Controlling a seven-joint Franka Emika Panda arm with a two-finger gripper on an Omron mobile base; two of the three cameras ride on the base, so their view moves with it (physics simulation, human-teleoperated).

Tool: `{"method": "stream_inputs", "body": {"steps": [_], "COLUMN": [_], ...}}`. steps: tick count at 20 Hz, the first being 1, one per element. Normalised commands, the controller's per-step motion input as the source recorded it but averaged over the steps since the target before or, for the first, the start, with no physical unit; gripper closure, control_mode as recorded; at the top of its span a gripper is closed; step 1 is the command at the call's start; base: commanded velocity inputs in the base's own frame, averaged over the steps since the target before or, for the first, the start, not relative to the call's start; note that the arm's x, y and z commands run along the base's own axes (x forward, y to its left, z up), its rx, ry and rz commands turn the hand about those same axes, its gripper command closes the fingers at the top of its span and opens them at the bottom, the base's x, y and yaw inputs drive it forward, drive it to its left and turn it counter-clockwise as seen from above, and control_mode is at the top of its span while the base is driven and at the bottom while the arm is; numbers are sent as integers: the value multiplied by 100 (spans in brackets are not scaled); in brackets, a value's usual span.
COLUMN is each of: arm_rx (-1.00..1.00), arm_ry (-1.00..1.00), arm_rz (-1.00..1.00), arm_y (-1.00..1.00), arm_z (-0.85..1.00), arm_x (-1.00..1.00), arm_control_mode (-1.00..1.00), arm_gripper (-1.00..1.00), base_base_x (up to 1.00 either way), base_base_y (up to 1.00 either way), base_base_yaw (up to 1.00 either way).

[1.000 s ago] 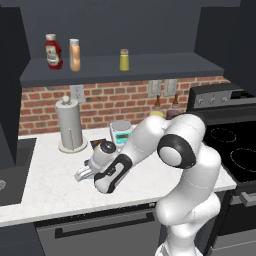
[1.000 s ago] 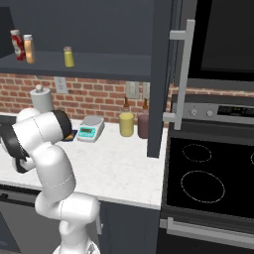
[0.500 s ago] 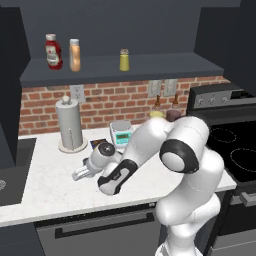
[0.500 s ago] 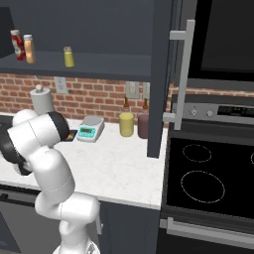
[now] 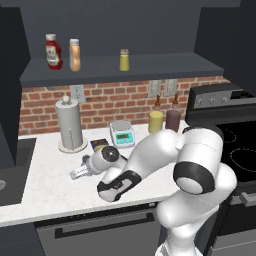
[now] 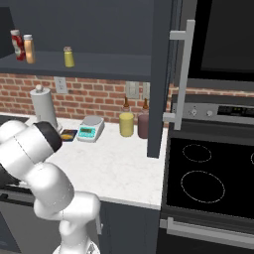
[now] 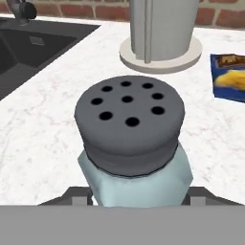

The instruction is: Put the shaker and condiment bottle from the counter next to their counterparts in the cabinet.

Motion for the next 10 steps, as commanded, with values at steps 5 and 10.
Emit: {"method": "stream_inputs", "body": {"steps": [5, 10], "arm_rx": [7, 4], "arm_ry": [1, 10], "arm_rz": [0, 0], "arm_y": [-7, -6], "arm_z": [85, 93], "arm_x": [0, 0], "arm_control_mode": [-100, -100], "arm_gripper": [100, 100], "base_base_x": [0, 0], "base_base_y": [0, 0], "base_base_yaw": [0, 0]}}
